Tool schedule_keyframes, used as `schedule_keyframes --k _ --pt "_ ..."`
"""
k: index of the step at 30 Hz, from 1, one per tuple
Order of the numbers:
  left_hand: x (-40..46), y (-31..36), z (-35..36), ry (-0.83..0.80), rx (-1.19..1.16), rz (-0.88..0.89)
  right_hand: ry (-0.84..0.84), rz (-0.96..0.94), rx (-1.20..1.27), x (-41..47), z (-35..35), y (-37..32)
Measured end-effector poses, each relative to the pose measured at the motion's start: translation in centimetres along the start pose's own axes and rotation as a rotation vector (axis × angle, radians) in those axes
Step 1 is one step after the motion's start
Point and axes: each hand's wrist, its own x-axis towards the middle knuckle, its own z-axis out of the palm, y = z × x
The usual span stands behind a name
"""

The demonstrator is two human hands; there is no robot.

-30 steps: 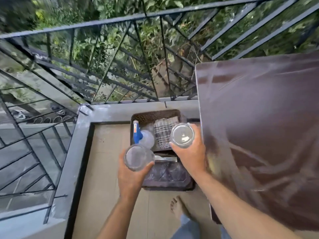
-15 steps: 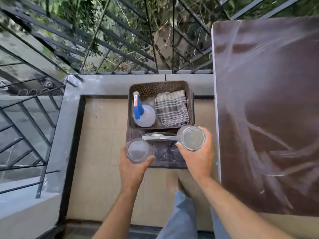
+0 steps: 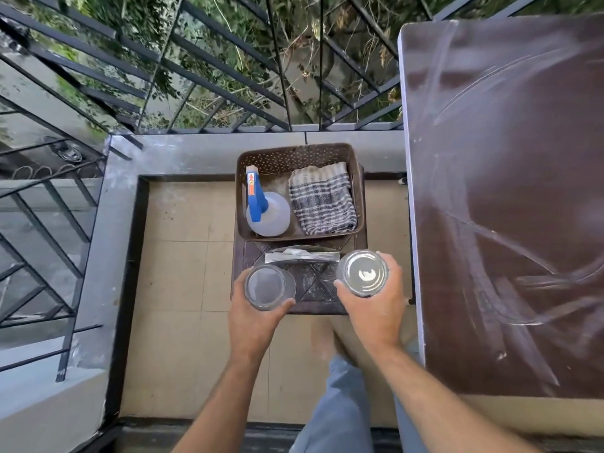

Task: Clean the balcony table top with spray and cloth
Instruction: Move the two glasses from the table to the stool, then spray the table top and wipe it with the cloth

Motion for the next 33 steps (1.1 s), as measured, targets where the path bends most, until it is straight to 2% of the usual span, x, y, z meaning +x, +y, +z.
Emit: schedule_keyframes --k 6,11,19,33 --pt "0.9 -0.8 0.4 -0.087 0.057 0.021 -0.147 -0.022 -0.096 0.0 1.5 2.2" --pt "1.5 -1.0 1.0 -0.082 0.029 0.004 -0.225 -0.016 -0.117 0.0 2.3 2.9" --pt "2.2 -1.7 1.4 -0.111 0.026 -0.014 -0.266 -0.071 -0.160 0.0 3.2 3.6" --pt "2.3 -2.0 0.8 -0.177 0.039 -0.043 -0.350 -0.031 -0.207 -0.6 3.7 4.1"
